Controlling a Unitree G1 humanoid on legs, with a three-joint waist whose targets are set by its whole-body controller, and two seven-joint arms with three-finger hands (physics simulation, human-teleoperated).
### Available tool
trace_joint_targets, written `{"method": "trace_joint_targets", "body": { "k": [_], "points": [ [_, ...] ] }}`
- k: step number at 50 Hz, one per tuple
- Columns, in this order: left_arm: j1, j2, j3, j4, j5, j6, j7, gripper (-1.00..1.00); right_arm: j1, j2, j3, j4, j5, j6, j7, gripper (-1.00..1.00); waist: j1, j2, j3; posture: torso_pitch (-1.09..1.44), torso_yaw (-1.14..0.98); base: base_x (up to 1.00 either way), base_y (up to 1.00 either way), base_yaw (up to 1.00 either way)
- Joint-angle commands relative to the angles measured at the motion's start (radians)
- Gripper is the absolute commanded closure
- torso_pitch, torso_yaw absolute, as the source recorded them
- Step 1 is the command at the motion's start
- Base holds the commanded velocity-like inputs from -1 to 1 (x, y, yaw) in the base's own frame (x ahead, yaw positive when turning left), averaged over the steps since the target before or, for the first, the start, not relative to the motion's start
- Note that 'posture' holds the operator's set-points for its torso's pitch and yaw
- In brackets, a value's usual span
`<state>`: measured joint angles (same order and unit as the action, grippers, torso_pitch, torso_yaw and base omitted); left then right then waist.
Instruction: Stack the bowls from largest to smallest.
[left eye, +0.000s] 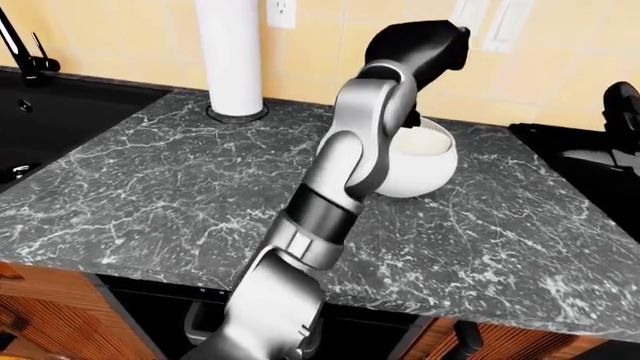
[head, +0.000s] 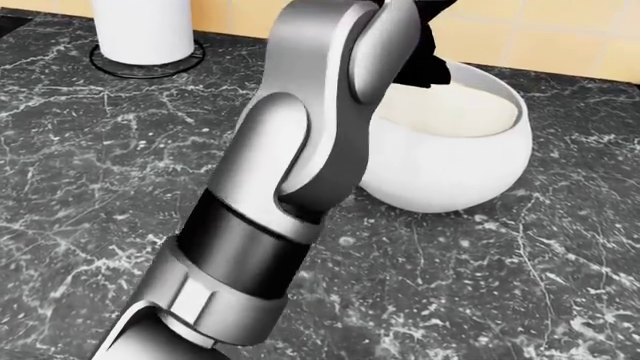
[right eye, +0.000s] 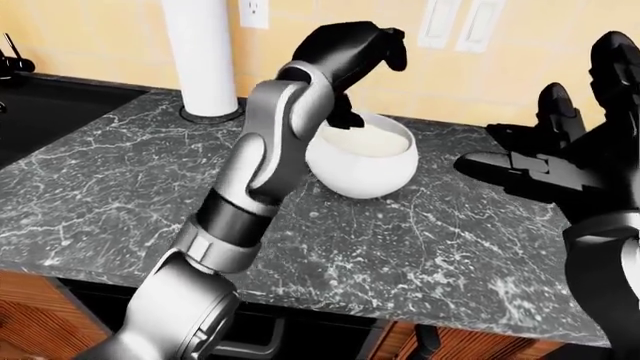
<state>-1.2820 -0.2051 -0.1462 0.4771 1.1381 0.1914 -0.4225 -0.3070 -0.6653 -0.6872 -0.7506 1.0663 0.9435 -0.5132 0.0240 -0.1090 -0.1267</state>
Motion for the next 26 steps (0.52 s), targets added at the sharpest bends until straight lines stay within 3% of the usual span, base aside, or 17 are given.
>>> {"method": "trace_joint_targets", "body": {
  "k": [1,6,10,13,18,26],
  "points": [
    [-0.016,0.019,0.016,-0.068,-0.003,0.0,-0.031,-0.22,-0.019,-0.035,-0.03,-0.011,0.03,-0.021,-0.02,-1.0,0.0,-0.009,-0.012,-0.23,0.0,0.0,0.0,0.0],
    [0.052,0.07,0.037,-0.3,-0.024,0.014,-0.162,-0.23,-0.015,-0.11,-0.077,-0.008,0.12,-0.013,-0.058,-1.0,0.003,-0.004,-0.004,-0.23,0.0,0.0,0.0,0.0],
    [0.127,0.155,0.082,-0.466,-0.076,0.021,-0.239,-0.22,-0.001,-0.158,-0.103,-0.007,0.168,-0.017,-0.078,-1.0,0.002,0.001,0.007,-0.23,0.0,0.0,0.0,0.0],
    [0.159,0.217,0.107,-0.506,-0.121,0.028,-0.237,-0.23,0.009,-0.194,-0.126,-0.011,0.212,-0.015,-0.098,-1.0,0.002,0.006,0.01,-0.23,0.0,0.0,0.0,0.0],
    [0.206,0.309,0.154,-0.556,-0.196,0.051,-0.21,-0.24,0.068,-0.209,-0.192,-0.005,0.19,-0.015,-0.025,-1.0,0.004,0.011,0.01,-0.23,0.0,0.0,0.0,0.0],
    [0.327,0.449,0.21,-0.537,-0.281,0.004,-0.12,-0.25,0.168,-0.214,-0.377,-0.015,0.196,0.028,0.087,-1.0,0.006,0.017,0.012,-0.23,0.0,0.0,0.0,0.0]
  ]
}}
